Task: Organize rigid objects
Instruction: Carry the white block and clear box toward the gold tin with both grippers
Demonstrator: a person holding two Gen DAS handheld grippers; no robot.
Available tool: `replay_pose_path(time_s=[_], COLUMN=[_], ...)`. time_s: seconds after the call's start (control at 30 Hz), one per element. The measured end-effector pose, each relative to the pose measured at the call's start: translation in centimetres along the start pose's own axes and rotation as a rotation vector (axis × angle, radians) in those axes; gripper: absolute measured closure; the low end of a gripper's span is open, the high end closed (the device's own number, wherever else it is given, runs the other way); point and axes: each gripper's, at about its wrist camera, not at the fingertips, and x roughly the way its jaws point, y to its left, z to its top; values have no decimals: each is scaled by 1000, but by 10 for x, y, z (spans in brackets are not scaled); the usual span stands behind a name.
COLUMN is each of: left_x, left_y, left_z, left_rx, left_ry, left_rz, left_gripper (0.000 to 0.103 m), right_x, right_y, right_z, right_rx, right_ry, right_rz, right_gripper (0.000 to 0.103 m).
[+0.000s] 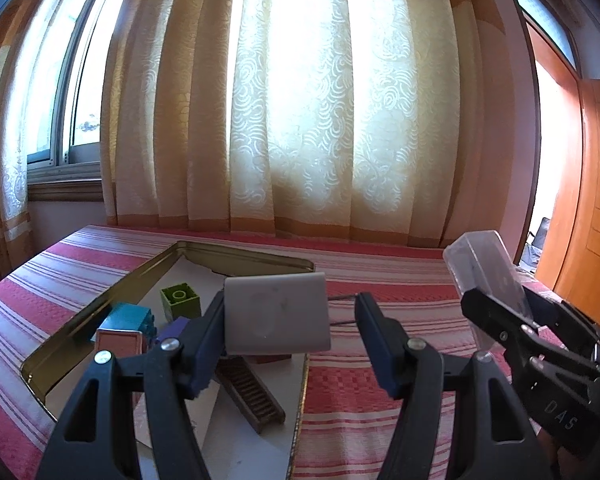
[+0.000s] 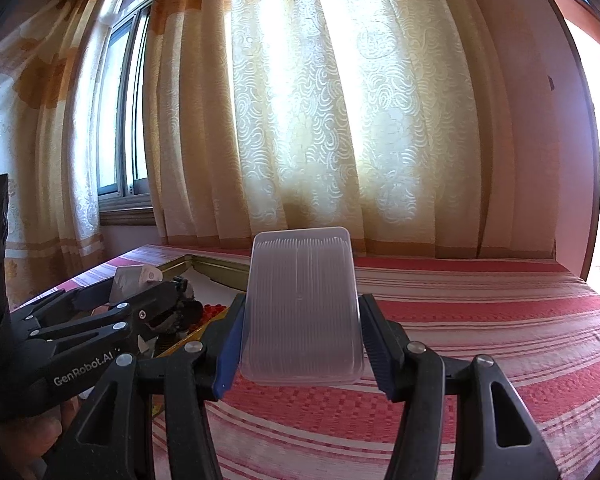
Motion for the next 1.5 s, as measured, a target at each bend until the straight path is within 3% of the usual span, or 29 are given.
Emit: replay_pose_path(time_s=[1.5], left_x=[-13], left_y=[46], left_z=[-1], left_rx=[-57], left_ry=[-14], left_rz=[52], left_gripper=[39], right_x=[15], right_y=[52], right_z=[2], right_rx=[-67], right_ry=[7], right_rz=[113], right_gripper=[46])
